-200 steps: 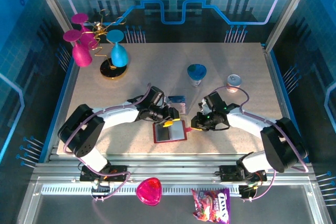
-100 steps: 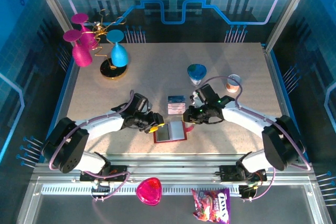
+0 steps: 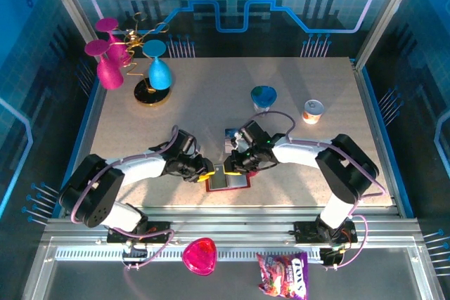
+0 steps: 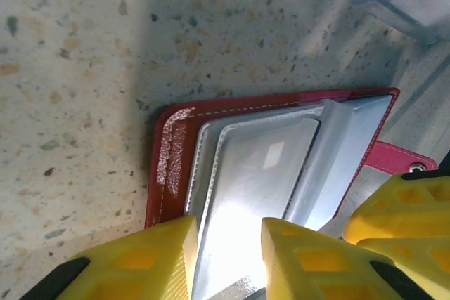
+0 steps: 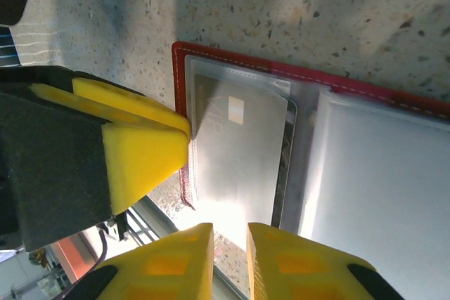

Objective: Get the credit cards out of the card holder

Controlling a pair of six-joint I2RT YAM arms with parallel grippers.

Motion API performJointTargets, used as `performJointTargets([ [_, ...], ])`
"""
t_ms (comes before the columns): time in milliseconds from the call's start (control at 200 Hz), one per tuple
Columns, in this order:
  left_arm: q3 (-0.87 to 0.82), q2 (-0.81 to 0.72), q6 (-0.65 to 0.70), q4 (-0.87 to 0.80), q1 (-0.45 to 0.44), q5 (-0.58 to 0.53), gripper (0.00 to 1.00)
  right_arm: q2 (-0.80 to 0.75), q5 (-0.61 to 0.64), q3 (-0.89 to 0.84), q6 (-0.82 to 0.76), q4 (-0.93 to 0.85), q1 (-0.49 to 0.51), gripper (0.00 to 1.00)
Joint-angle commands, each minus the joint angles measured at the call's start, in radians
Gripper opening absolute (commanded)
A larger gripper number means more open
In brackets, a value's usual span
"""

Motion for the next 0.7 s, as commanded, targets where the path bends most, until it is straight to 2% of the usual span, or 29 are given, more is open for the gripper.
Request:
performJointTargets([
  [0, 0.016, 0.022, 0.034, 0.008, 0.009, 0.027, 0.29, 0.028, -0.017, 0.015, 0.019, 0.039, 0.009, 0.19],
  [375, 0.048, 0.037, 0.041, -0.006, 0.010, 0.027, 0.29, 0.067, 0.089, 0.015, -0.061, -0.121, -0.005, 0.20],
  [695, 0.081, -0.003, 0.037, -0.025, 0.009, 0.047, 0.28, 0.036, 0.093, 0.006, -0.054, -0.110, -0.009, 0.22],
])
